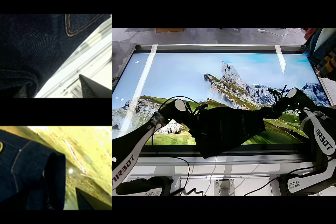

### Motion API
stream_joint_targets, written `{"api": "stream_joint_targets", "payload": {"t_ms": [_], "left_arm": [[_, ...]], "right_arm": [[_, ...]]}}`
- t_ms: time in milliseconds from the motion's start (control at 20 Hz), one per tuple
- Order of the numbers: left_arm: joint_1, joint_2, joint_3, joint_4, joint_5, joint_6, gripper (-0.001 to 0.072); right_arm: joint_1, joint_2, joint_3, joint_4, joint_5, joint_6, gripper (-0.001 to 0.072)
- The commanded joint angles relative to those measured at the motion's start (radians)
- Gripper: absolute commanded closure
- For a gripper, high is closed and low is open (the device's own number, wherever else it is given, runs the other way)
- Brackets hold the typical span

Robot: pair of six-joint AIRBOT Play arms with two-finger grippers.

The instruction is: Fold the clothes and pants, and hang the long-sleeved shirts on hangers.

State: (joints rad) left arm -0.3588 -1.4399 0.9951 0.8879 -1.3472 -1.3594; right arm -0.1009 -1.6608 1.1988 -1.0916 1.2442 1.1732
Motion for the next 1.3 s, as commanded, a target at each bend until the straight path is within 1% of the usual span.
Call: {"api": "stream_joint_targets", "payload": {"t_ms": [0, 100, 200, 250, 400, 450, 500, 600, 700, 750, 900, 1050, 1150, 1250], "left_arm": [[-0.001, -0.003, 0.000, 0.022, 0.021, 0.005, 0.0030], [-0.001, -0.014, 0.000, 0.024, 0.035, 0.005, 0.0029], [-0.001, -0.026, 0.000, 0.024, 0.035, 0.005, 0.0029], [-0.001, -0.031, 0.000, 0.024, 0.035, 0.005, 0.0030], [-0.001, -0.041, 0.000, 0.024, 0.037, 0.005, 0.0030], [-0.001, -0.043, 0.000, 0.026, 0.046, 0.005, 0.0030], [-0.001, -0.043, 0.000, 0.028, 0.058, 0.005, 0.0030], [-0.001, -0.043, 0.000, 0.028, 0.092, 0.005, 0.0030], [-0.001, -0.043, 0.000, 0.028, 0.126, 0.005, 0.0030], [-0.001, -0.043, 0.000, 0.028, 0.140, 0.005, 0.0030], [-0.001, -0.043, 0.000, 0.028, 0.186, 0.005, 0.0030], [-0.001, -0.043, 0.000, 0.028, 0.239, 0.005, 0.0031], [-0.001, -0.043, 0.000, 0.033, 0.270, 0.006, 0.0031], [0.000, -0.043, 0.000, 0.078, 0.285, 0.005, 0.0031]], "right_arm": [[-0.026, -0.037, 0.010, 0.108, 0.070, -0.122, 0.0086], [-0.026, -0.045, 0.010, 0.112, 0.063, -0.200, 0.0086], [-0.026, -0.055, 0.010, 0.097, 0.023, -0.196, 0.0086], [-0.023, -0.068, 0.010, 0.105, 0.026, -0.191, 0.0088], [0.000, -0.102, 0.010, 0.191, 0.114, -0.211, 0.0090], [0.011, -0.104, 0.010, 0.233, 0.159, -0.250, 0.0102], [0.021, -0.104, 0.010, 0.278, 0.209, -0.284, 0.0144], [0.035, -0.104, 0.010, 0.359, 0.316, -0.331, 0.0155], [0.048, -0.104, 0.010, 0.378, 0.375, -0.334, 0.0154], [0.055, -0.104, 0.010, 0.386, 0.376, -0.334, 0.0154], [0.089, -0.104, 0.010, 0.426, 0.328, -0.333, 0.0154], [0.167, -0.104, 0.010, 0.440, 0.255, -0.331, 0.0151], [0.230, -0.104, 0.010, 0.439, 0.177, -0.331, 0.0153], [0.283, -0.104, 0.010, 0.437, 0.103, -0.331, 0.0164]]}}
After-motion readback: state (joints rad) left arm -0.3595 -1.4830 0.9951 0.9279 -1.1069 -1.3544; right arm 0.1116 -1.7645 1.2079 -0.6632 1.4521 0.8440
